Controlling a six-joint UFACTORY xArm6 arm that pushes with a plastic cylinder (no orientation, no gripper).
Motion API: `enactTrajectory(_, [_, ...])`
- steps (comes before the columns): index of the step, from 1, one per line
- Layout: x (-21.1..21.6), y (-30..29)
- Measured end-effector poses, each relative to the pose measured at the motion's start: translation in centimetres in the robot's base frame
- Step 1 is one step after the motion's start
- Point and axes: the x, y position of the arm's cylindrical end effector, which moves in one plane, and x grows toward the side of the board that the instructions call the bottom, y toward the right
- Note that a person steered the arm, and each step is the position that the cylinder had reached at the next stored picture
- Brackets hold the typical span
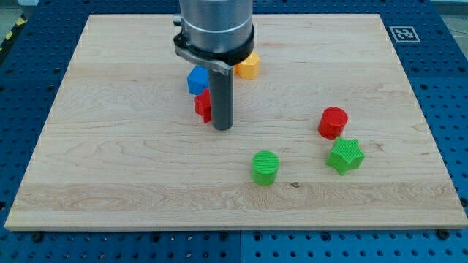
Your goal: Separate the red circle and green star
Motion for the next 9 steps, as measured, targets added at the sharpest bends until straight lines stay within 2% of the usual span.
enactTrajectory(1, [-2.1, 0.0])
enactTrajectory(2, [-1.7, 1.0])
enactTrajectory(4, [-0.4, 9.5])
enactTrajectory(6, [-3.0, 13.7])
enactTrajectory(7, [-3.0, 19.9])
enactTrajectory(8, [-0.5, 26.3])
enactTrajectory(9, [4.7, 28.5])
